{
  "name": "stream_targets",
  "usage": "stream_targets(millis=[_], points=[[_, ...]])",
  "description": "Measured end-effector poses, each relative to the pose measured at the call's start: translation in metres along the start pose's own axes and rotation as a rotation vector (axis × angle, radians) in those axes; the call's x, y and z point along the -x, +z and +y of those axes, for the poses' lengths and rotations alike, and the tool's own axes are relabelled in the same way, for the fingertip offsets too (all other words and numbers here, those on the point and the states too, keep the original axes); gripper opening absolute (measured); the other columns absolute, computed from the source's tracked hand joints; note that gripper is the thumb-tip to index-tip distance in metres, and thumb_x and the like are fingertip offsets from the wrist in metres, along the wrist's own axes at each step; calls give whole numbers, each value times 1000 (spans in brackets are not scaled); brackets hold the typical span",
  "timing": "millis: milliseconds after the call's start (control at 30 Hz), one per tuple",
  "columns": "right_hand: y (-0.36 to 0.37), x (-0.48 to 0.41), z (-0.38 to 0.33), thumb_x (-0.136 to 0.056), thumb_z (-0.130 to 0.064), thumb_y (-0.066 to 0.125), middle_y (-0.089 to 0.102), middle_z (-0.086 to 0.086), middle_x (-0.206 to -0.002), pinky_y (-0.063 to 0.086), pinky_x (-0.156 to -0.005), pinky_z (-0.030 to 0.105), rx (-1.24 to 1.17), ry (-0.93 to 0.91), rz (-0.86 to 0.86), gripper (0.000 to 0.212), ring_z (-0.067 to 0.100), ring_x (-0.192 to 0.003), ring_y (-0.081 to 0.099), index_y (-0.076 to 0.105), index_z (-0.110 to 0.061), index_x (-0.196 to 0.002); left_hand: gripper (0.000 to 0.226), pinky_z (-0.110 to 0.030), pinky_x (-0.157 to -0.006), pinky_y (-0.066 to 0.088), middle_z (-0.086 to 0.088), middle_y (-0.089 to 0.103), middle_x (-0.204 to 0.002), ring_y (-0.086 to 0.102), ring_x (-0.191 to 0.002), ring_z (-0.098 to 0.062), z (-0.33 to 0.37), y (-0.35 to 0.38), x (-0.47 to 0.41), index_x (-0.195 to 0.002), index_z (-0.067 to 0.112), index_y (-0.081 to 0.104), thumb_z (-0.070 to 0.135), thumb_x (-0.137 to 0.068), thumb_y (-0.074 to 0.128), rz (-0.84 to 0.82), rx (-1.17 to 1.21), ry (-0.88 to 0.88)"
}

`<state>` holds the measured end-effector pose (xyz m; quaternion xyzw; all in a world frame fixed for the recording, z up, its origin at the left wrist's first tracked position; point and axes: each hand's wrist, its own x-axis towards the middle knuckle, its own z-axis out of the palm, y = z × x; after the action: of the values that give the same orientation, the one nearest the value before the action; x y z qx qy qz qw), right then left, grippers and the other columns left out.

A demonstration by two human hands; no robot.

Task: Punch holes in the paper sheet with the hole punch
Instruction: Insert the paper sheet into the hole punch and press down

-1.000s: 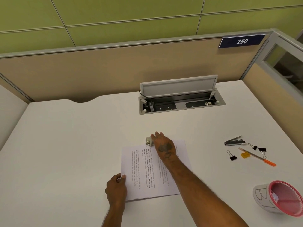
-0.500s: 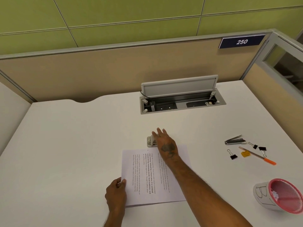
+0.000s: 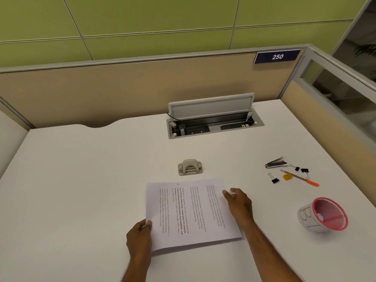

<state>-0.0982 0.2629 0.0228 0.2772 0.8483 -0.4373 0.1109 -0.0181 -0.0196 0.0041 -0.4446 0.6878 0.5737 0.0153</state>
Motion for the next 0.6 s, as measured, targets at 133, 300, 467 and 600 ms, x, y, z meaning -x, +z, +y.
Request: stream_targets(millis=[133,300,467,600], points=[[-13,25,31,-88,-45,64,66,5,-121,51,-90,34,-114,80,-153,49,21,-101,66,59,-15,-126,21,-43,-95,50,-6,71,-103,64,-98,-30,-11,-16,-1,-108,11,72,17,-91,61,-18,20,-13],[-25,51,54,-86,-40,70,71,5,-103,54,-73,30,-359,168,-230,39,18,-89,67,64,-14,-114,22,-46,-96,50,-8,70,-106,64,-99,-31,-24,-34,6,-109,10,72,17,-91,63,-10,54,-41],[-32,74,77,-88,-53,59,72,6,-103,56,-80,36,-425,187,-192,46,23,-96,68,64,-14,-111,22,-49,-97,50,-11,70,-109,65,-100,-33,-38,-42,26,-110,7,71,15,-91,65,34,158,-94],[-26,101,93,-82,-65,54,74,4,-105,54,-84,39,-607,229,-270,55,25,-102,68,64,-19,-109,20,-47,-98,50,-12,68,-112,65,-103,-34,-49,-39,52,-110,8,69,14,-92,64,75,259,-145]])
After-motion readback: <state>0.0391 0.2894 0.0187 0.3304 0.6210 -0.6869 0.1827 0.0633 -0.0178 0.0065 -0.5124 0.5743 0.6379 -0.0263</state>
